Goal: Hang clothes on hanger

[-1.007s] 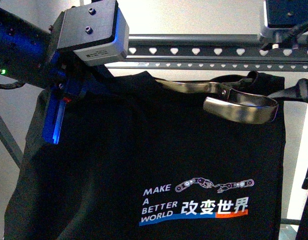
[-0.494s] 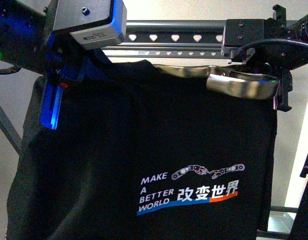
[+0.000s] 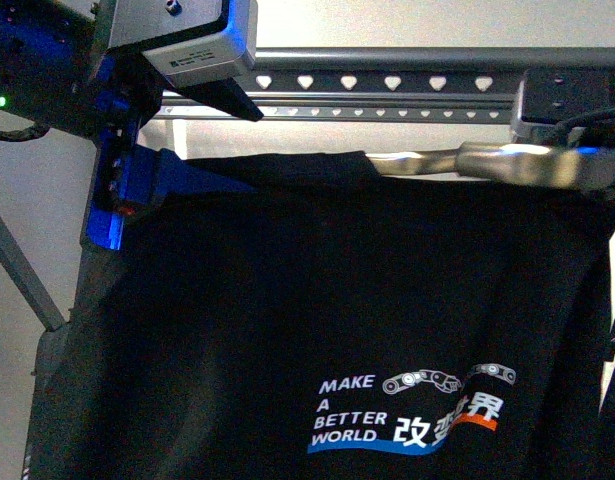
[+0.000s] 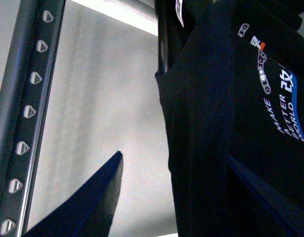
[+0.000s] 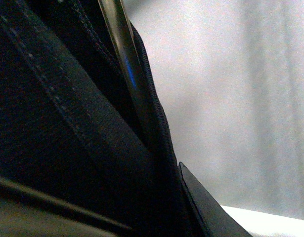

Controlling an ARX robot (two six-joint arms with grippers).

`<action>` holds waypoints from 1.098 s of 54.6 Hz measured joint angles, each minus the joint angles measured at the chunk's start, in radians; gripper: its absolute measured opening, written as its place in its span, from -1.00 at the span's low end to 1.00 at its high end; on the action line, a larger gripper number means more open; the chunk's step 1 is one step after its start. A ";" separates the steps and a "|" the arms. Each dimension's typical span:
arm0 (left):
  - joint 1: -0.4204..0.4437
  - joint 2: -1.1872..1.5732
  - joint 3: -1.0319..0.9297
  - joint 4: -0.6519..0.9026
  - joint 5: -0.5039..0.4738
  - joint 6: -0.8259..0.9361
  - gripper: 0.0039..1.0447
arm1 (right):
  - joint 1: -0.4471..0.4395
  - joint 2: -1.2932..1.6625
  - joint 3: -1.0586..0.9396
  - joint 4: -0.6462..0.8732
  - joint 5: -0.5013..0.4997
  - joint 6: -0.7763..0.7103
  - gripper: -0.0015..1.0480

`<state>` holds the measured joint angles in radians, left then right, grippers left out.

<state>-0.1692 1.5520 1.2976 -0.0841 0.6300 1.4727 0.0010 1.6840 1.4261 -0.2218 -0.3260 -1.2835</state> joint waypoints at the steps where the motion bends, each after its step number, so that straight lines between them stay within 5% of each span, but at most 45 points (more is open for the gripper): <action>1: 0.000 0.000 0.000 0.000 0.000 0.000 0.31 | -0.008 -0.010 -0.006 -0.014 -0.002 0.007 -0.89; 12: -0.001 0.000 0.000 0.000 0.000 0.001 0.91 | -0.097 -0.117 -0.090 -0.248 -0.109 0.122 -0.89; 20: -0.001 0.000 -0.010 0.036 -0.016 -0.028 0.88 | -0.174 -0.208 -0.209 -0.327 -0.210 0.189 -0.89; 26: 0.000 -0.002 -0.112 0.397 -0.142 -0.372 0.88 | -0.208 -0.262 -0.279 -0.344 -0.253 0.213 -0.89; 33: 0.032 0.014 -0.123 0.703 -0.280 -1.070 0.88 | -0.254 -0.361 -0.380 -0.365 -0.344 0.283 -0.90; 36: 0.060 0.013 -0.070 0.660 -0.350 -1.370 0.88 | -0.270 -0.407 -0.418 -0.387 -0.388 0.315 -0.91; 45: 0.100 0.005 0.007 0.541 -0.448 -1.705 0.88 | -0.292 -0.479 -0.467 -0.449 -0.426 0.338 -0.91; 53: 0.151 -0.002 0.074 0.332 -0.490 -1.794 0.88 | -0.295 -0.515 -0.486 -0.464 -0.414 0.439 -0.91; 60: 0.207 -0.024 0.078 0.320 -0.454 -1.828 0.87 | -0.277 -0.538 -0.505 -0.493 -0.420 0.523 -0.91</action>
<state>0.0380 1.5280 1.3758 0.2359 0.1761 -0.3550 -0.2760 1.1461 0.9207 -0.7147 -0.7456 -0.7609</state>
